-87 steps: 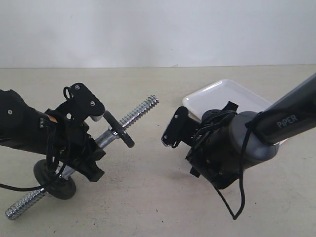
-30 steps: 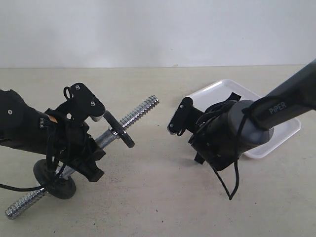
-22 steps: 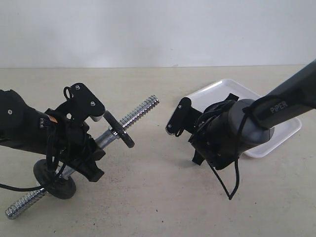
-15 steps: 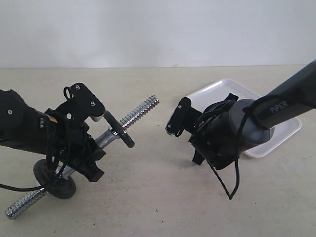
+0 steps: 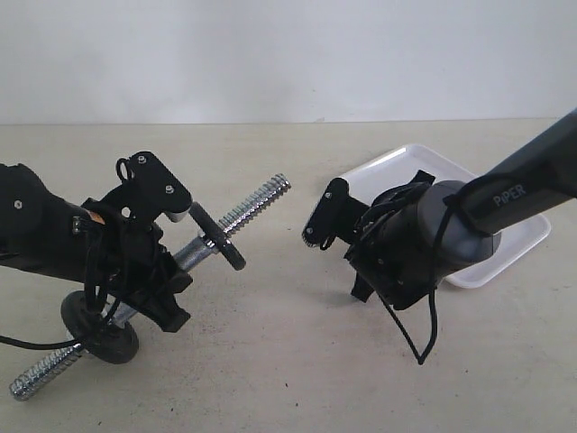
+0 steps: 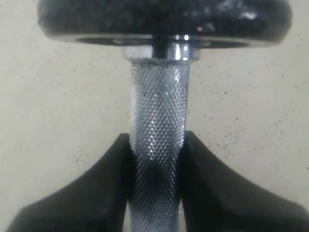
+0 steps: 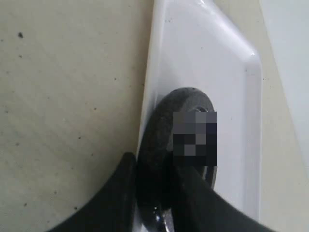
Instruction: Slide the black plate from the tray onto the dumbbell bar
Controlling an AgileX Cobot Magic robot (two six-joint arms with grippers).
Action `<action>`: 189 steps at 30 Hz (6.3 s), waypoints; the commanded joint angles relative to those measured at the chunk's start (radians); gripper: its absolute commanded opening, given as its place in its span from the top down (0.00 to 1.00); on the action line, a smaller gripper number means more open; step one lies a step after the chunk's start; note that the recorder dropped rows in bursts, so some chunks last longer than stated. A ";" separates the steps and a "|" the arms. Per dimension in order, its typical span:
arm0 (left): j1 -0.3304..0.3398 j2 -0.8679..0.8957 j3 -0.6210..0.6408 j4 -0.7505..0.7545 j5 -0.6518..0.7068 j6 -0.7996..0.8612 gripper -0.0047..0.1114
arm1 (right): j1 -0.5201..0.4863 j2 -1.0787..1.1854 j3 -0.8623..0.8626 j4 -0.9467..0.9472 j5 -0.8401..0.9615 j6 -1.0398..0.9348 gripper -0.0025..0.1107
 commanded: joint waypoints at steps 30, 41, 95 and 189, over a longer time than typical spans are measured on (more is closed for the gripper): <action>-0.003 -0.041 -0.030 -0.030 -0.493 0.003 0.92 | -0.158 -0.266 0.008 0.189 -0.146 -0.044 0.98; -0.003 -0.041 -0.030 -0.030 -0.493 0.003 0.92 | -0.222 -0.277 0.008 0.303 -0.185 -0.071 0.98; -0.003 -0.041 -0.030 -0.037 -0.483 0.003 0.92 | -0.357 -0.325 -0.119 1.072 -0.227 -0.613 0.98; -0.003 -0.041 -0.030 -0.030 -0.467 0.026 0.92 | -0.357 -0.389 -0.251 1.467 -0.069 -1.088 0.98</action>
